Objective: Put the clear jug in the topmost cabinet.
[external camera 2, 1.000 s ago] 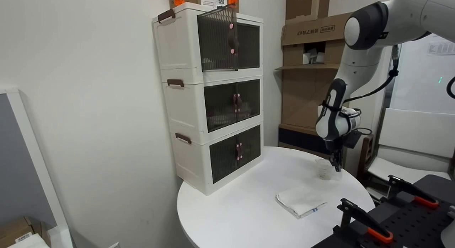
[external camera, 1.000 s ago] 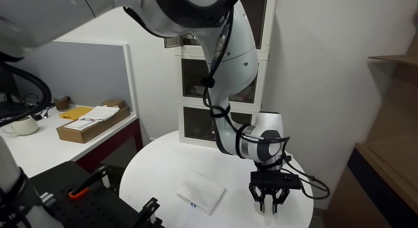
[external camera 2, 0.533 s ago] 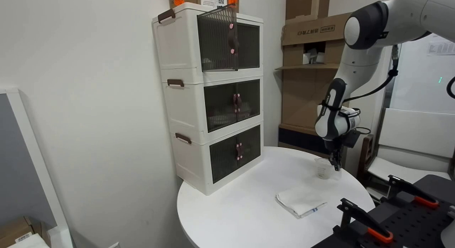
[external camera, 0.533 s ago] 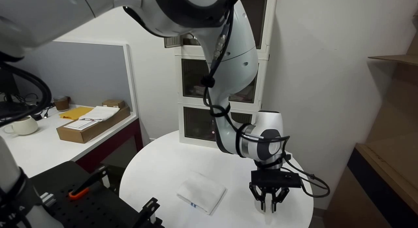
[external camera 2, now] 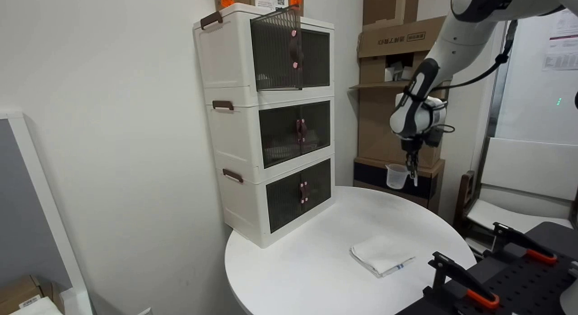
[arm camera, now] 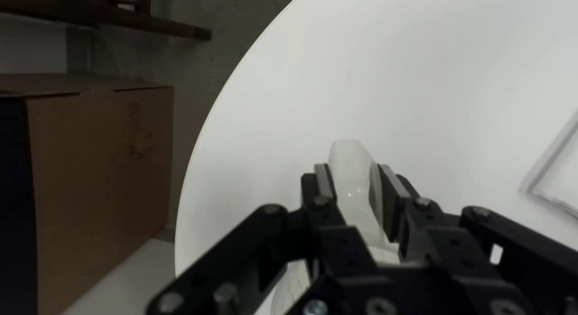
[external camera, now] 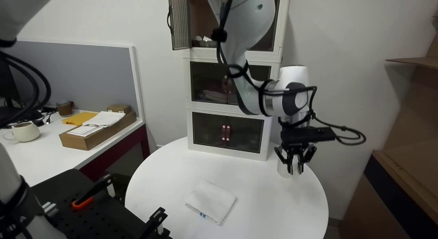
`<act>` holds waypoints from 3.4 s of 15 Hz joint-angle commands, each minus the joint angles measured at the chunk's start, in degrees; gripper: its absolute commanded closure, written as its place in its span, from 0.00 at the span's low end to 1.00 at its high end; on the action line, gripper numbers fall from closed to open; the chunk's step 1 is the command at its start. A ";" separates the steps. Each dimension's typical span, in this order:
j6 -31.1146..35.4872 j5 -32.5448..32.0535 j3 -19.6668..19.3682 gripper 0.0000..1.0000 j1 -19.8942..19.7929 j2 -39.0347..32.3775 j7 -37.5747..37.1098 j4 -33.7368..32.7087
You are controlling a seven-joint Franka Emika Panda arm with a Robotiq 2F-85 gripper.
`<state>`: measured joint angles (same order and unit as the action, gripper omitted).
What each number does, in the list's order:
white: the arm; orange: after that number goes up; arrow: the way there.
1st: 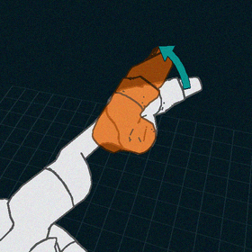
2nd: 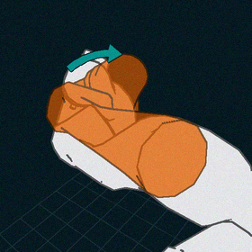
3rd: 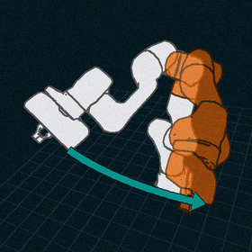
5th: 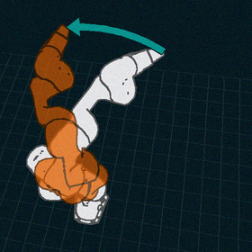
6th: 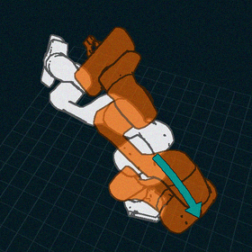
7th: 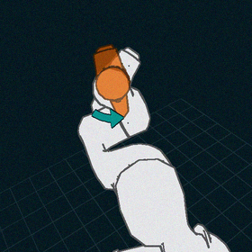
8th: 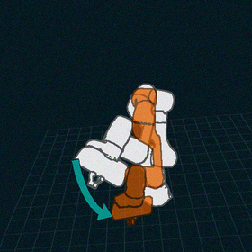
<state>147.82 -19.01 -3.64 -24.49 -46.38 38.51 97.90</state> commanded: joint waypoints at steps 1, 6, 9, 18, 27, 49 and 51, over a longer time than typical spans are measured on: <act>-11.49 1.98 2.70 0.93 1.18 8.98 9.30 1.50; -23.75 0.68 3.20 0.93 7.75 18.17 16.45 1.66; -26.58 -0.48 3.06 0.93 12.03 22.66 16.82 2.22; -22.48 6.73 5.41 0.93 17.09 34.42 17.17 7.79; -15.32 31.46 7.47 0.93 17.53 37.41 24.04 7.71; 7.30 42.69 13.63 0.93 20.72 29.56 22.04 -0.45; 11.00 43.30 13.47 0.93 20.83 28.16 20.68 -1.20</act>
<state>154.46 23.15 9.82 -4.13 -15.42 61.06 99.38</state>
